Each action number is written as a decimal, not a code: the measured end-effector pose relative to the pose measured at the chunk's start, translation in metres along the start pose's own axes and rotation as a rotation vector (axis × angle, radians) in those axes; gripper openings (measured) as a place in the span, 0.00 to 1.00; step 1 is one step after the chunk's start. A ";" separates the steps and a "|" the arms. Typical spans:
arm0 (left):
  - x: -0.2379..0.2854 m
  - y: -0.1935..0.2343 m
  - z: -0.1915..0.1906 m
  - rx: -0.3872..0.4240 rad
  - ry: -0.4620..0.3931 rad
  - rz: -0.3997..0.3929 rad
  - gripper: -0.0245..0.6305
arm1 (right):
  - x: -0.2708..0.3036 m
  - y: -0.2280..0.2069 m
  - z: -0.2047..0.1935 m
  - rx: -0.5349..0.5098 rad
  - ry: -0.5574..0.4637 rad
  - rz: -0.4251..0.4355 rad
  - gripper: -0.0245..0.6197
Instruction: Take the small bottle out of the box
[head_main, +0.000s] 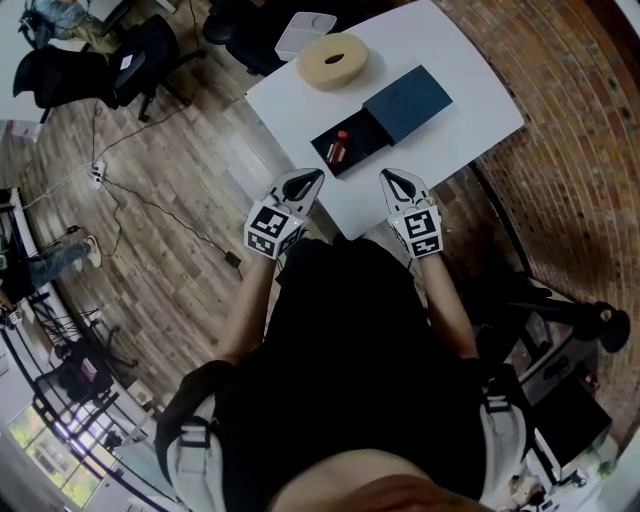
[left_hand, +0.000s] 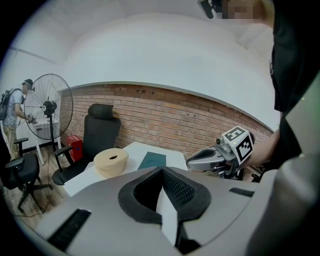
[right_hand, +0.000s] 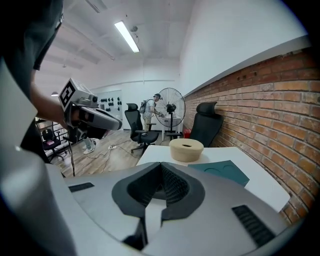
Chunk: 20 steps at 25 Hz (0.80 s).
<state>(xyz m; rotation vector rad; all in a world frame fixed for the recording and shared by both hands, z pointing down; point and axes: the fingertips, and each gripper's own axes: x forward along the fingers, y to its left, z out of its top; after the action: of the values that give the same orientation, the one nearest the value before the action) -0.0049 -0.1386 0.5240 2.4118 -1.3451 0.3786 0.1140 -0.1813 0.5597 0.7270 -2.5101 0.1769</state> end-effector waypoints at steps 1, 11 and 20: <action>0.001 0.000 0.000 -0.006 0.000 0.006 0.07 | 0.001 -0.001 0.000 -0.004 0.001 0.007 0.04; 0.009 0.009 -0.017 -0.049 0.021 -0.021 0.07 | 0.008 0.002 0.005 0.004 0.017 -0.001 0.04; 0.036 0.023 -0.037 -0.046 0.051 -0.071 0.07 | 0.010 -0.001 -0.010 0.045 0.056 -0.070 0.04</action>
<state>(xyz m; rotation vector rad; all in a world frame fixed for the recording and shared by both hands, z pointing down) -0.0078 -0.1617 0.5752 2.3890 -1.2294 0.3832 0.1113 -0.1844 0.5733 0.8158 -2.4311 0.2263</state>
